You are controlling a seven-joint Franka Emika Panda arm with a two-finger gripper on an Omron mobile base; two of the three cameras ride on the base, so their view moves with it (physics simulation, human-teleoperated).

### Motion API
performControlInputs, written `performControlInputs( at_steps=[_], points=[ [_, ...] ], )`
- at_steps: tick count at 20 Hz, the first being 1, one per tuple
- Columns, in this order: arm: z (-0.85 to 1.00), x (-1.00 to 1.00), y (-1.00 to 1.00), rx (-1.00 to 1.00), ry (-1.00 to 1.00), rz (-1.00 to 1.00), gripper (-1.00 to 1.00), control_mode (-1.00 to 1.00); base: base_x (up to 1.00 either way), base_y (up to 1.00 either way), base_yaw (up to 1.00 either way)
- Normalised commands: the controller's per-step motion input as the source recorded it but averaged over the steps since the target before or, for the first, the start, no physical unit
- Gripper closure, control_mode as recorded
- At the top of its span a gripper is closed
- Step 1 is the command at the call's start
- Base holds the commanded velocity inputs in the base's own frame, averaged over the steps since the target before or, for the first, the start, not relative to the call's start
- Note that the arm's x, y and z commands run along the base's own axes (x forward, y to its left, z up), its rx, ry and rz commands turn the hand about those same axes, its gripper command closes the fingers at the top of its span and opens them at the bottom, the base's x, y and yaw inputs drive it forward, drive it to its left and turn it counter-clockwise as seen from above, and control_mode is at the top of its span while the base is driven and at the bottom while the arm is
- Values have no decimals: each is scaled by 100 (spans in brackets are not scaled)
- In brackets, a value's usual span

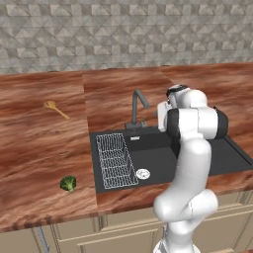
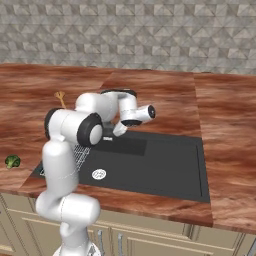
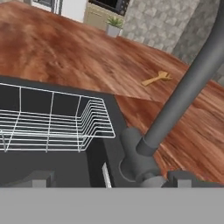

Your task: Turn on the sink faucet. Then move the broccoli from the counter to the sink. Turn off the sink. Move the vegetable from the sink to the pot next to the stove. Finally move the pot to the front right burner.

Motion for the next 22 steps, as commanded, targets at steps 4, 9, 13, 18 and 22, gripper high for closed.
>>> performControlInputs(
  at_steps=[4, 9, 13, 18, 22],
  points=[
    [0, 22, 8, 5, -2, 7, -100, -100, 0, 0, 0],
    [-1, 14, 11, 2, 0, 11, -100, -100, 0, 0, 0],
    [-11, 38, 4, 0, 0, 10, -100, -100, 0, 0, 0],
    [-12, 32, 0, 1, 0, 10, -100, -100, 0, 0, 0],
    [-19, 20, 0, 4, 0, 8, -100, -100, 0, 0, 0]
  ],
)
